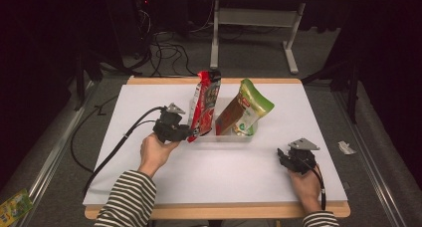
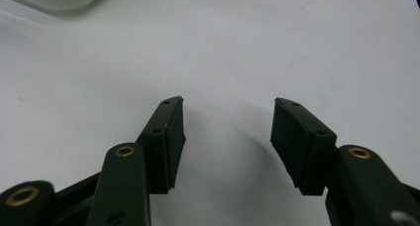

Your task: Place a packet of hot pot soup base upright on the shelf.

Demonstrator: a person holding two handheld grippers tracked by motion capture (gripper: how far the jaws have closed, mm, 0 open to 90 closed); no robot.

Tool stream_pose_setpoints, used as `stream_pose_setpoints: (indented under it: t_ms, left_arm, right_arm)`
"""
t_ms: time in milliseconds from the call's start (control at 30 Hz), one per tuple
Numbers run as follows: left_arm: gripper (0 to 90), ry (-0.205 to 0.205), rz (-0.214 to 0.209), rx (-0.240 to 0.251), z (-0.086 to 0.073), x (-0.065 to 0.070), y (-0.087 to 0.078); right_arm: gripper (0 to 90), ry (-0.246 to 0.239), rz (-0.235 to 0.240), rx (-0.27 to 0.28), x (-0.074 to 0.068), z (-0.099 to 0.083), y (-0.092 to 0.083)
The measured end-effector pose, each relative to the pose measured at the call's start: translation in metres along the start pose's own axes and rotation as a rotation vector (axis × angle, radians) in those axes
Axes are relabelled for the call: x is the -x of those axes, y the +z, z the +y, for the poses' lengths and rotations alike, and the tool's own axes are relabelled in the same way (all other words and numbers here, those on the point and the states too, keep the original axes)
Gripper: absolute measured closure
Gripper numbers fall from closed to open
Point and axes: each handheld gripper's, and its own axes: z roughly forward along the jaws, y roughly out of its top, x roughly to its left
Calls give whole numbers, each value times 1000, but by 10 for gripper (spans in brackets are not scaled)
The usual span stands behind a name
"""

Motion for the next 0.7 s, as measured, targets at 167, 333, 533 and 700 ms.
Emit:
stream_pose_setpoints:
  t_ms: [167, 333, 533, 700]
  left_arm:
    - [730, 5, 8, -12, -1, 1, 4]
    - [744, -4, 5, -20, 0, 0, 9]
    - [755, -15, 4, -27, 0, 0, 13]
    - [764, -20, 2, -37, 1, -1, 15]
  right_arm:
    - [472, 1, 1, 0, 0, 0, 0]
    - [472, 3, 3, -3, 0, 0, 0]
    - [472, 3, 3, -3, 0, 0, 0]
    - [472, 0, 0, 0, 0, 0, 0]
